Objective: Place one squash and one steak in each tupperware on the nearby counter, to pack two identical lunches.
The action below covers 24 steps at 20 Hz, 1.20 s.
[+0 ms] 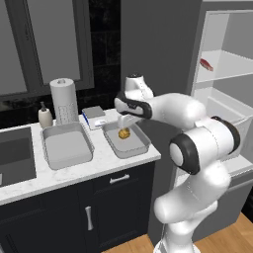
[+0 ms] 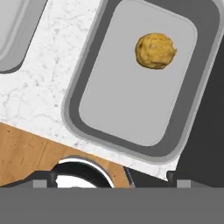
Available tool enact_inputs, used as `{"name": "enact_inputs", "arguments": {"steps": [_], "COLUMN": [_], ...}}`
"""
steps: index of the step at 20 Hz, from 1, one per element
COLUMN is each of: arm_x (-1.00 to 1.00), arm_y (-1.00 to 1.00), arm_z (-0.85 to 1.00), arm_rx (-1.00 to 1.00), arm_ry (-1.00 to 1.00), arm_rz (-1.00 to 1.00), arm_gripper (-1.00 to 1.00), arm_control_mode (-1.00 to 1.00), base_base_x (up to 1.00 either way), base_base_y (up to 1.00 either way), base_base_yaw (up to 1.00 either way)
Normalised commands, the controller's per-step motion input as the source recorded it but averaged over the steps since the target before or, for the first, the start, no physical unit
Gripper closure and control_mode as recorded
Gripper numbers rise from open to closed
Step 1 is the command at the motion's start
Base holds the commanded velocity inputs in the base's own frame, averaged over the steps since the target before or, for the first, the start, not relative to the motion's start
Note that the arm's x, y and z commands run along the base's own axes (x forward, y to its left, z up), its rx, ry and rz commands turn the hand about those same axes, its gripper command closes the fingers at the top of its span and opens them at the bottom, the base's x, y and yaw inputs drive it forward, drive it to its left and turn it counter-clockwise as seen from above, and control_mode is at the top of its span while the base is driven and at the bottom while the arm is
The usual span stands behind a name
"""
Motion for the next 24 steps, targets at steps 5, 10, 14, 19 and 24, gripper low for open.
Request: {"name": "enact_inputs", "arguments": {"steps": [5,10,14,19,24], "arm_x": [-1.0,-1.0,-1.0,-1.0,-1.0], "arm_y": [0.0,-0.14,-0.45,-0.62,-0.53], "arm_z": [0.18,0.13,0.09,0.16,0.16], "arm_rx": [0.0,0.04,0.09,0.13,0.12], "arm_ry": [-0.06,-0.07,-0.08,-0.09,-0.08], "arm_rz": [0.11,0.05,0.0,0.0,-0.01], "arm_gripper": [-1.0,-1.0,-1.0,-1.0,-1.0], "arm_control_mode": [-1.0,-1.0,-1.0,-1.0,-1.0], "base_base_x": [0.0,0.0,0.0,0.0,0.0], "base_base_y": [0.0,0.0,0.0,0.0,0.0], "base_base_yaw": [0.0,0.0,0.0,0.0,0.0]}}
